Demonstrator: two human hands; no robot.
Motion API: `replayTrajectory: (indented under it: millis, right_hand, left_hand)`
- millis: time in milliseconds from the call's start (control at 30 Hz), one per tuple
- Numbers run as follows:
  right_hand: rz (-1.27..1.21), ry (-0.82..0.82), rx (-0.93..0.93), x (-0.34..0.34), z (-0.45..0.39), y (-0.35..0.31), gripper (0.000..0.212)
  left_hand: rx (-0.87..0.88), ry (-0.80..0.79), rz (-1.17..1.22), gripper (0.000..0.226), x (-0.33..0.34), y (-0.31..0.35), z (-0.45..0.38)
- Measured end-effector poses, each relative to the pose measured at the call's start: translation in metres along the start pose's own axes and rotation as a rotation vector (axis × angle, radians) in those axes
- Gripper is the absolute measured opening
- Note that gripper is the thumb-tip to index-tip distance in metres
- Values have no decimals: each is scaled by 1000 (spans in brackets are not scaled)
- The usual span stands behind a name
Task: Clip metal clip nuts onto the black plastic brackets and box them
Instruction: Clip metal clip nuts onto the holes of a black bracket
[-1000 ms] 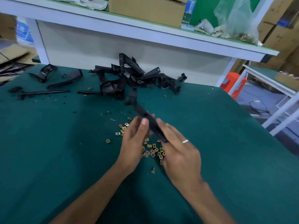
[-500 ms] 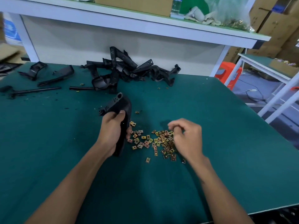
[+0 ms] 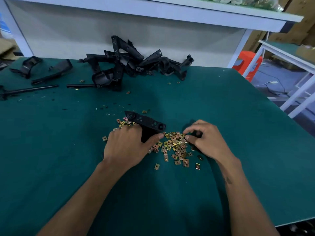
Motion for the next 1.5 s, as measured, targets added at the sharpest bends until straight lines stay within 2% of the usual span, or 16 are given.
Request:
replayTrajectory:
  millis: [267,400,533,667,733,867,967,1267,1500]
  right_hand:
    - [30,35,9,7,2,-1,22]
    - [-143,171,-3,0,4,-7,18]
    - [-410,258,-49,-6,8,-20,17]
    - [-669,161,-148,9,14,-53,21]
    - [-719,117,-174,21,14,-67,22]
    - [-815,172,-119,25,10,-69,16]
    - [-845,218,-97,21,10,-63,15]
    - [-858,81,-80,29,9,-66,21]
    - [-893,133,-41,32,10,-66,19]
  left_hand:
    - [17,82,-63,61,0,19,12]
    - [66,67,-101,50,1,26,14]
    - [81,66,-112,50,-1,27,12]
    - [116,91,-127,50,2,28,13]
    - [127,98,-126,46,2,28,14]
    - [122,93,-116,44,3,27,14]
    - [122,105,-129,47,2,28,14]
    - [108,76,-69,48,3,27,14]
    - [82,67,-21,52,3,25,14]
Point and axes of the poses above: each hand's wrist, its own z-axis away from the middle knuckle, its own x-axis out of the palm, y = z × x, the point moved 5 cm from there along -z, towards the middle knuckle, and after that the axes turned 2 degrees about x, right-handed, at the moved point
